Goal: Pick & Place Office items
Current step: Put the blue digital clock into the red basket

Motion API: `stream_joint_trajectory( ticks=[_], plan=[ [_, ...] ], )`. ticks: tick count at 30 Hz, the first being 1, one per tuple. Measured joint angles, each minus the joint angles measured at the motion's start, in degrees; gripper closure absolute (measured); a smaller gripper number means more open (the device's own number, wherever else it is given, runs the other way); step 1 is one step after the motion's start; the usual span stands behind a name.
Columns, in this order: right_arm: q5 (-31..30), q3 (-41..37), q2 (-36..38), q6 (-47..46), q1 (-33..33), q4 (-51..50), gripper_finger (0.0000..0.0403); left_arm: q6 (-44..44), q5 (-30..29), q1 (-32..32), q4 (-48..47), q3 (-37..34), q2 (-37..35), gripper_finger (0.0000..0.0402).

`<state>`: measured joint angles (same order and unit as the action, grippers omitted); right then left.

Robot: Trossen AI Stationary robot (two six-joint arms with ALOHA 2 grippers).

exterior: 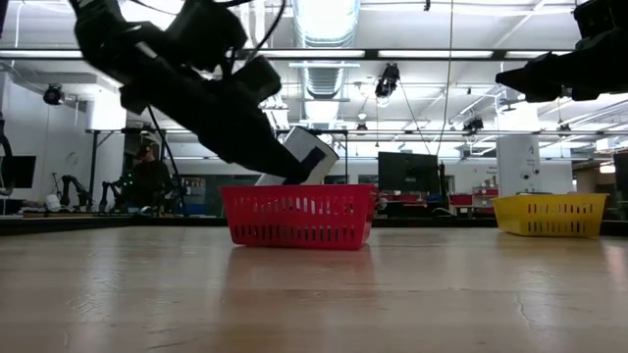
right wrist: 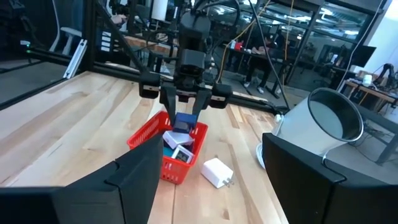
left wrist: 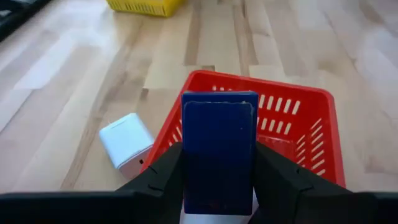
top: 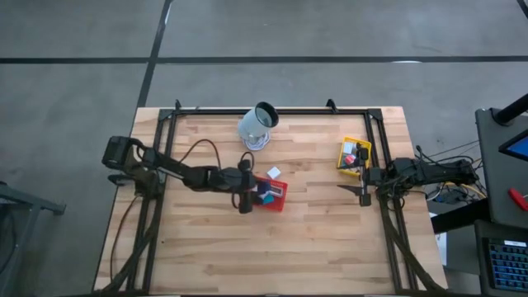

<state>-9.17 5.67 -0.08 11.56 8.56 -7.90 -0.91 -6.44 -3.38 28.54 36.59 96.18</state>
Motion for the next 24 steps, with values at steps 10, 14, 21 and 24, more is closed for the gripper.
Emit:
stream_joint_trajectory(
  ticks=[10,14,21,24],
  plan=[
    [0.04,0.00,-0.02,-0.66,0.01,-0.26,0.0145,0.62,1.12,0.00,-20.94,10.19,0.00,0.0255],
    [0.05,0.00,-0.02,-0.66,0.04,-0.27,0.0140,0.73,1.19,0.00,-26.36,12.34,0.00,0.0255],
    [0.09,0.00,-0.02,-0.66,0.04,-0.31,0.0133,1.19,2.48,0.00,-33.80,15.31,0.00,0.0255],
    [0.09,0.00,-0.02,-0.66,0.04,-0.31,0.0133,1.43,2.95,0.00,-35.22,16.14,0.00,0.0255]
  ],
)
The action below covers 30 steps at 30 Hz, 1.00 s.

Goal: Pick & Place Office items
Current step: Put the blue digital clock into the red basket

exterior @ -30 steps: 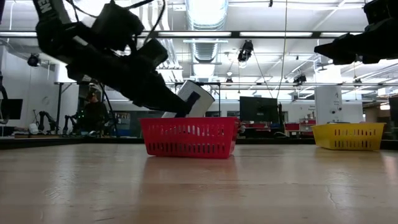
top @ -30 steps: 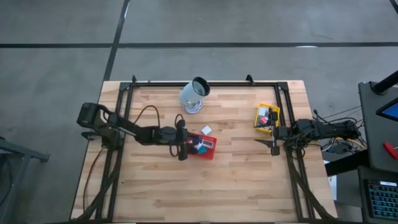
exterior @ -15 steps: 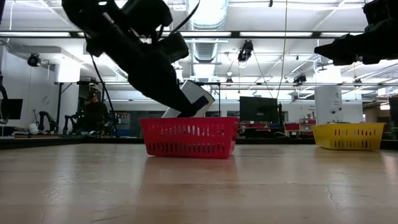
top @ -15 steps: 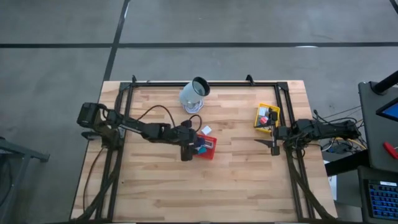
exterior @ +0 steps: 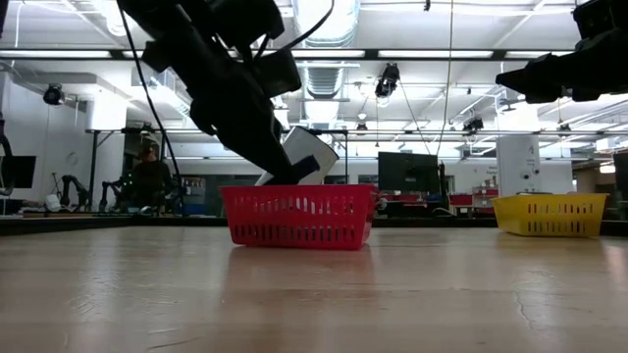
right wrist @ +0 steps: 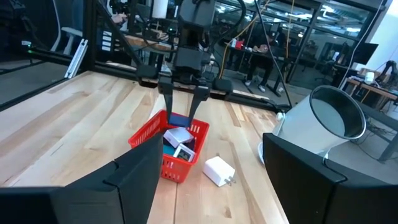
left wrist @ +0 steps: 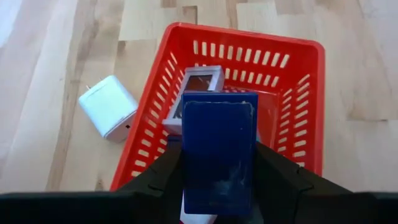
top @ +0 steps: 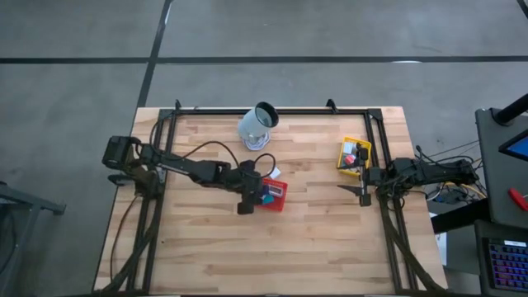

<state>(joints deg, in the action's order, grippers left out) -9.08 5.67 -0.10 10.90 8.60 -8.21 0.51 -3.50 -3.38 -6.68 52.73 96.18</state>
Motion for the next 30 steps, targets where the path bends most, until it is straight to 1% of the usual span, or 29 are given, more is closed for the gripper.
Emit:
stream_joint_trajectory(
  ticks=[4,8,12,15,19,30],
  plan=[
    [0.04,0.00,0.01,0.00,0.00,0.00,0.0137,-0.05,2.38,0.56,-2.15,0.86,0.00,0.0255],
    [0.04,0.00,0.00,0.00,0.00,0.00,0.0142,-0.28,2.92,0.90,-4.37,0.94,0.00,0.0255],
    [0.04,0.00,0.00,0.02,0.00,0.00,0.0141,-0.52,5.74,1.23,-5.13,0.96,0.00,0.0255],
    [0.02,0.00,0.00,0.02,0.00,0.00,0.0138,-0.84,6.71,1.48,-5.66,0.96,0.00,0.0255],
    [0.02,0.00,-0.02,0.02,0.00,0.00,0.0134,-1.15,10.15,1.73,-6.42,0.96,0.00,0.0255],
    [0.00,0.00,-0.02,0.02,0.00,-0.02,0.0140,-1.36,10.40,1.75,-8.94,0.92,0.02,0.0255]
  ],
)
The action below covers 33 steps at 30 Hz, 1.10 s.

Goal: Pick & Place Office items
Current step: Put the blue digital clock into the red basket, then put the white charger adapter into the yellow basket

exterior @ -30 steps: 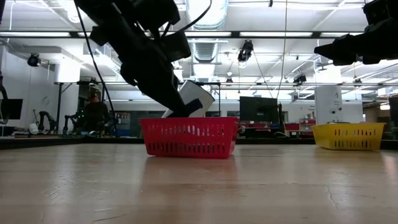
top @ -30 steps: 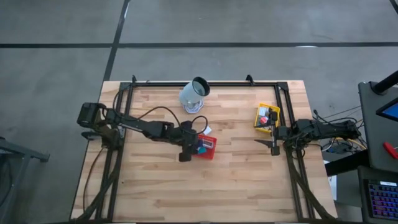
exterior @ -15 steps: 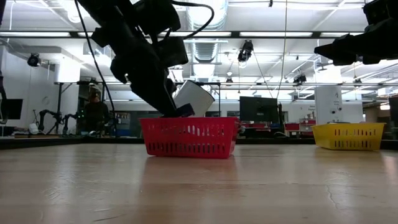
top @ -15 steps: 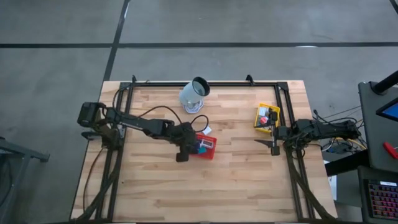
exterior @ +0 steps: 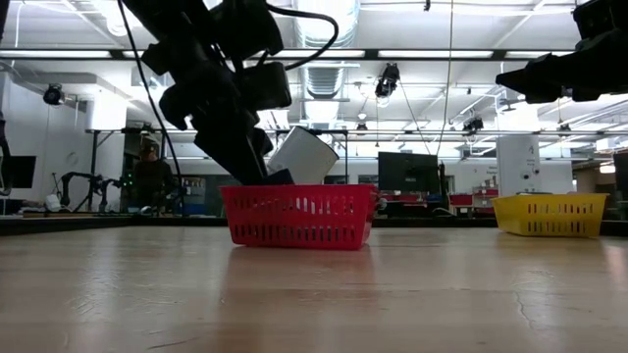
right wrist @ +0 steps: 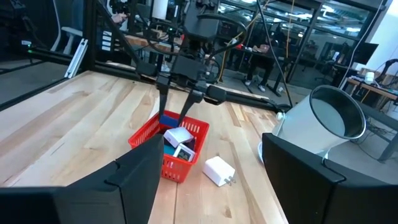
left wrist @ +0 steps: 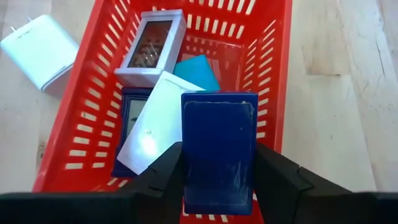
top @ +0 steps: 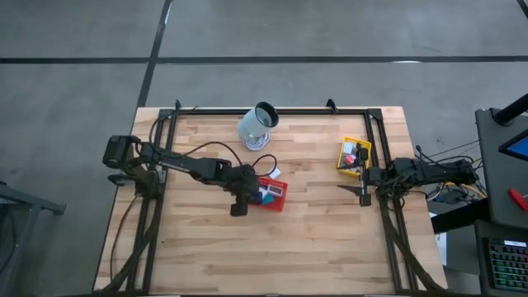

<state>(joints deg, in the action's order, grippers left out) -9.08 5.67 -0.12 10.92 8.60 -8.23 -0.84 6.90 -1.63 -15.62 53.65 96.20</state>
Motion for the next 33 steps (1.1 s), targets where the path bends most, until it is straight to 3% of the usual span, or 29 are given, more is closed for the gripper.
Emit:
stream_joint_trajectory(
  ticks=[16,24,33],
  plan=[
    [-0.04,0.00,0.00,-0.55,0.00,0.00,0.0140,-1.53,-0.03,0.00,-0.33,-0.04,0.00,0.0255],
    [-0.05,0.00,0.00,-0.61,-0.01,0.00,0.0140,-1.53,-0.27,0.00,0.14,-0.07,0.00,0.0153],
    [-0.06,0.00,0.00,-0.63,0.00,0.00,0.0133,-0.34,1.30,-0.02,-0.48,2.31,-0.02,0.0146]
  ],
)
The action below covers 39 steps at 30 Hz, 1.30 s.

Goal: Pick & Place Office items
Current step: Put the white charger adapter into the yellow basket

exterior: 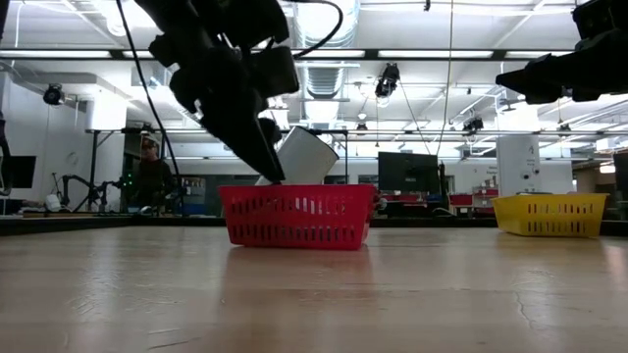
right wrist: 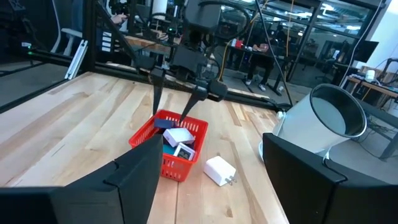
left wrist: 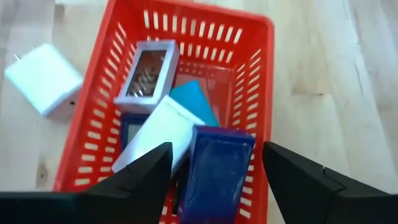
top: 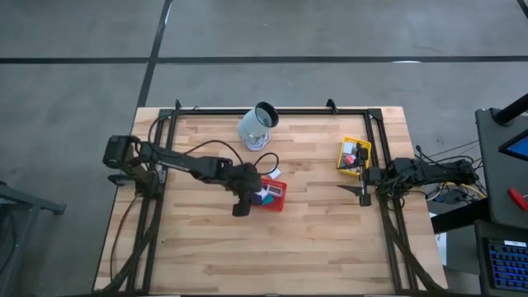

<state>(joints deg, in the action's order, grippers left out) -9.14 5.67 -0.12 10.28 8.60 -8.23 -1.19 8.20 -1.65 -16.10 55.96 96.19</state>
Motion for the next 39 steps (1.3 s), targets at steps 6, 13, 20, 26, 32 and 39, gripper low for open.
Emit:
stream_joint_trajectory(
  ticks=[6,13,20,26,32,39],
  plan=[
    [0.02,0.00,0.00,-0.46,0.00,0.00,0.0139,1.87,-0.89,0.00,-0.46,1.62,-1.66,0.0146],
    [-1.26,0.00,-0.11,0.50,-0.02,-0.57,0.0141,3.84,-5.52,0.00,2.88,1.91,-4.62,0.0145],
    [-1.51,0.00,-0.11,-1.31,-0.04,-0.61,0.0135,4.75,-13.00,0.04,7.24,1.91,-5.60,0.0145],
    [-1.38,0.00,-0.15,-3.20,-0.02,-0.55,0.0141,7.00,-14.03,0.46,14.96,1.91,-5.58,0.0145],
    [-1.36,0.00,-0.40,-6.96,-0.02,-0.50,0.0145,4.15,-13.13,5.05,11.93,3.18,-5.54,0.0145],
    [-1.34,0.00,-0.48,-7.34,0.00,-0.55,0.0136,1.78,-8.45,9.14,5.89,7.62,-4.25,0.0145]
  ],
)
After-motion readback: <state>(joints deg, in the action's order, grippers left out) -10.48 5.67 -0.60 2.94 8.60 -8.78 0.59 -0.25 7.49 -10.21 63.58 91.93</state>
